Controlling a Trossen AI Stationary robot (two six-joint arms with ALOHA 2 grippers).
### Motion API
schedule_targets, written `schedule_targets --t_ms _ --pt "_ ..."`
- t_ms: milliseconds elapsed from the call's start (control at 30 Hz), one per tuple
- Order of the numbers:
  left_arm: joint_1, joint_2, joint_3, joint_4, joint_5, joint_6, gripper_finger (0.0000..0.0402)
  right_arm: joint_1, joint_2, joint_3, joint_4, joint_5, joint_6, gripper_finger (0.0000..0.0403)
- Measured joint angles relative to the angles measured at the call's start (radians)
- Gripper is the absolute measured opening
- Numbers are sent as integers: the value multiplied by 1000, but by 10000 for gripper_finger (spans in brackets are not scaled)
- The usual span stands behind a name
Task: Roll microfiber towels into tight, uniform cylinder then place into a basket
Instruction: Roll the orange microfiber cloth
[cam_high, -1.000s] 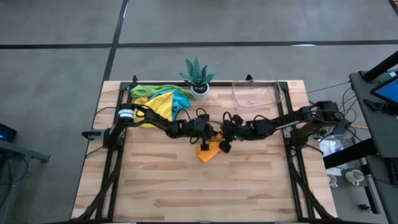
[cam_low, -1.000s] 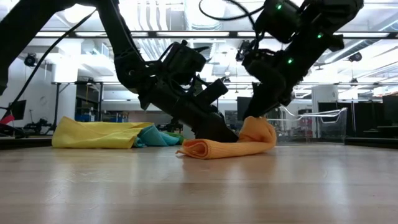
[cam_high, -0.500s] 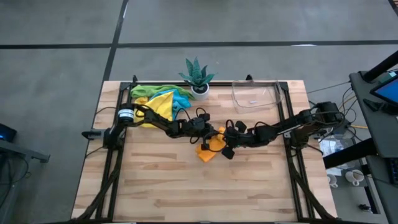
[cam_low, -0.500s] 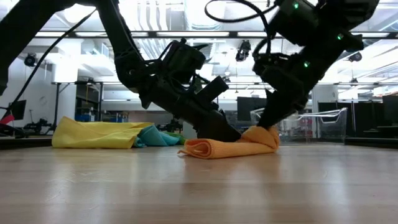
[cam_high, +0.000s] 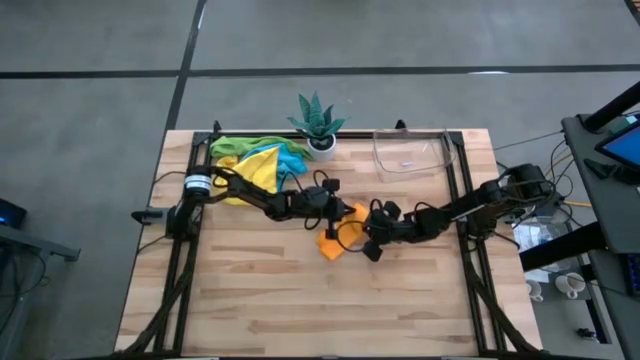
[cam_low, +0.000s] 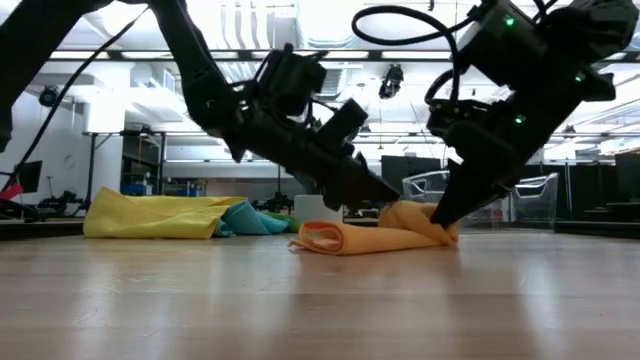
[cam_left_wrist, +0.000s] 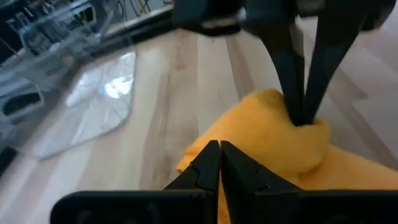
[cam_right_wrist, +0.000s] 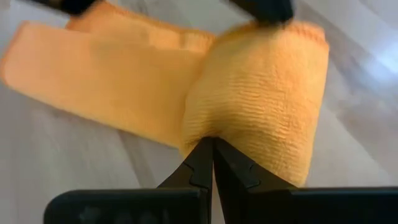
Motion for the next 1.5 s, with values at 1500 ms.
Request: schedule_targets --t_ms 1500 --pt "-97 -32 8 -212 -530 209 0 14 1 -34 72 41 -5 8"
